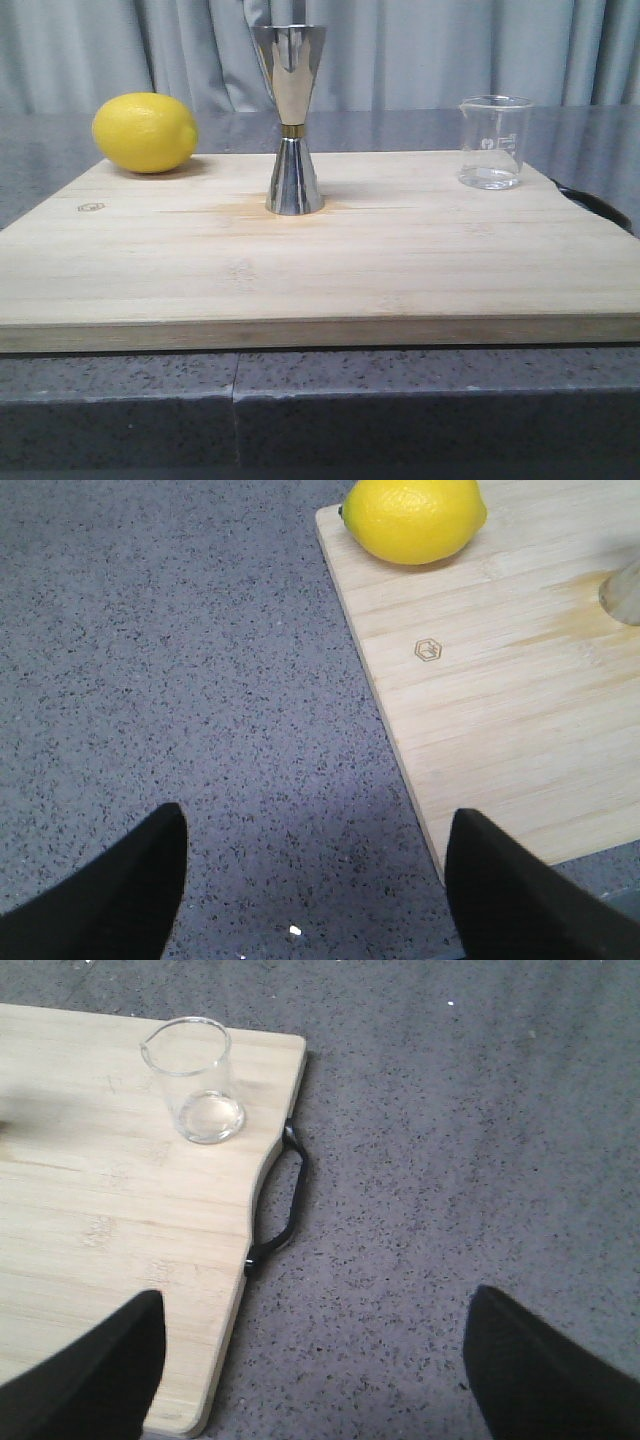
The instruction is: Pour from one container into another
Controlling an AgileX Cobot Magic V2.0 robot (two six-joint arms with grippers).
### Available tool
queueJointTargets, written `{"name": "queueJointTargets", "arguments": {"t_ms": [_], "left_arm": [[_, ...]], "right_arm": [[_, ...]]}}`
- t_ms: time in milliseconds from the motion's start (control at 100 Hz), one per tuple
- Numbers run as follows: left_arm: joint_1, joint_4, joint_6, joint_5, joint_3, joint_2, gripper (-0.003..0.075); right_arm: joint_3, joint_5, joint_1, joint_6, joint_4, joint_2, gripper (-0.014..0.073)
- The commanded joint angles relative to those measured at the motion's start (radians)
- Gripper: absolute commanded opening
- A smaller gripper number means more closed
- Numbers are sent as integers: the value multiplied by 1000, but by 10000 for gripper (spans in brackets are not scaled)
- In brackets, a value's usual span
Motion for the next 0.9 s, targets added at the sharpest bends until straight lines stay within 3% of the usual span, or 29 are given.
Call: {"name": "queueJointTargets", "arguments": {"t_ms": [0, 220, 550, 690, 890], "left_arm": [[-6, 7, -15, -81, 6, -22, 492], [-6, 16, -15, -86, 24, -22, 471], [-6, 14, -15, -130, 24, -22, 113], [-6, 14, -15, -134, 24, -22, -18], [-6, 14, -15, -134, 24, -22, -19]], "right_arm": [[-36, -64, 1, -9, -9, -1, 533], [-36, -68, 1, -9, -9, -1, 505], [-36, -68, 1, -9, -9, -1, 69], [-36, -70, 1, -9, -9, -1, -64], [-36, -68, 1, -9, -13, -1, -71]]}}
